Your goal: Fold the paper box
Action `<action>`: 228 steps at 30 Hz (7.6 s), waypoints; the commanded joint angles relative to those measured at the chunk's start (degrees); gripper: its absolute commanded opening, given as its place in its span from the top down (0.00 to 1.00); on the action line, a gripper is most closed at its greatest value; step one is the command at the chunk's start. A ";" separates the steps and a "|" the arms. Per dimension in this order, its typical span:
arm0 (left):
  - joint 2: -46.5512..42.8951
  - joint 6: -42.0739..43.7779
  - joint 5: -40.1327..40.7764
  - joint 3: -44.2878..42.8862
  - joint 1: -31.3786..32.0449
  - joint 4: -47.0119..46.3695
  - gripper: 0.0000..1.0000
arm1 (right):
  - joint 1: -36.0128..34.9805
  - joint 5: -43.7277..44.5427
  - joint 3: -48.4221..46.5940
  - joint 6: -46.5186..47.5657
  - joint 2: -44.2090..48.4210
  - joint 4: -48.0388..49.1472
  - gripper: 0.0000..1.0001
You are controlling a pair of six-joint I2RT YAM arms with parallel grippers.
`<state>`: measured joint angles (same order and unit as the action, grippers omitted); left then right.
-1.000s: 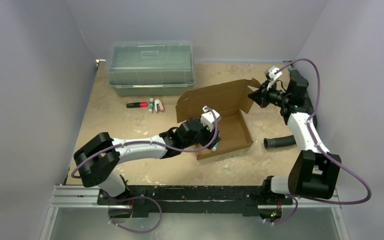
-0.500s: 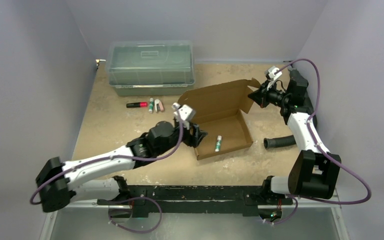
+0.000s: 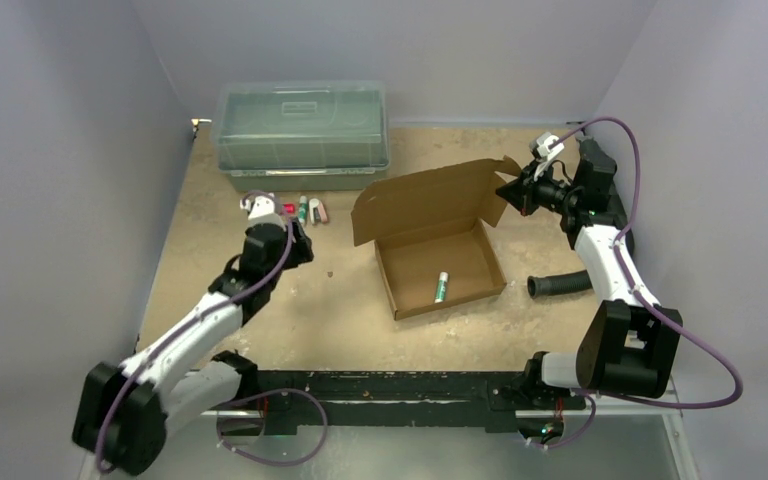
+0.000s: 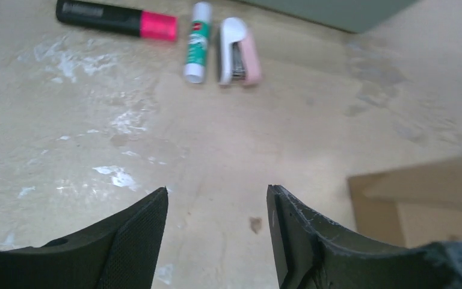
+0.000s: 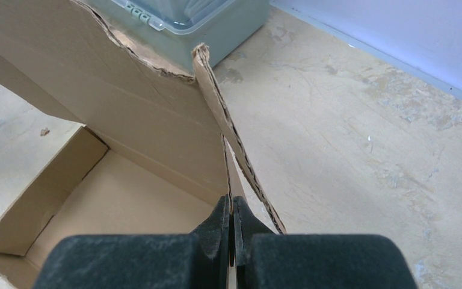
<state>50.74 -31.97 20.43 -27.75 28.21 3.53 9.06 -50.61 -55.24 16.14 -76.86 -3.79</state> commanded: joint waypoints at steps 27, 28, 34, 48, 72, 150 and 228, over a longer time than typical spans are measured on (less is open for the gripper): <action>49.63 14.06 -9.51 -26.19 -15.37 -14.95 0.72 | 0.17 -1.99 -0.57 0.62 -0.40 0.24 1.00; 50.06 13.92 -9.52 -26.44 -15.37 -14.82 0.72 | 0.17 -1.98 -0.57 0.59 -0.40 0.27 1.00; 51.77 12.55 -8.83 -26.55 -15.37 -13.98 0.71 | 0.17 -1.86 -0.57 0.64 -0.53 0.28 1.00; 45.60 10.41 -9.75 -21.94 -15.37 -13.90 1.00 | 0.17 -2.21 -0.66 0.72 -0.11 0.10 1.00; -25.91 -8.63 -48.67 3.09 -15.11 -0.32 1.00 | 0.17 -1.96 -0.51 0.50 0.44 0.20 1.00; 16.44 -12.88 -10.69 -8.19 -17.06 -6.64 0.33 | 0.36 -2.89 -0.57 0.80 0.65 -0.14 1.00; 12.06 -24.62 -42.72 4.83 -31.29 -6.24 1.00 | 0.45 -3.27 -0.30 0.10 1.36 0.36 1.00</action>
<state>61.56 -56.38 -14.72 -25.65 -3.20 8.95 9.39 -52.23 -55.24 16.91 -77.25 -3.84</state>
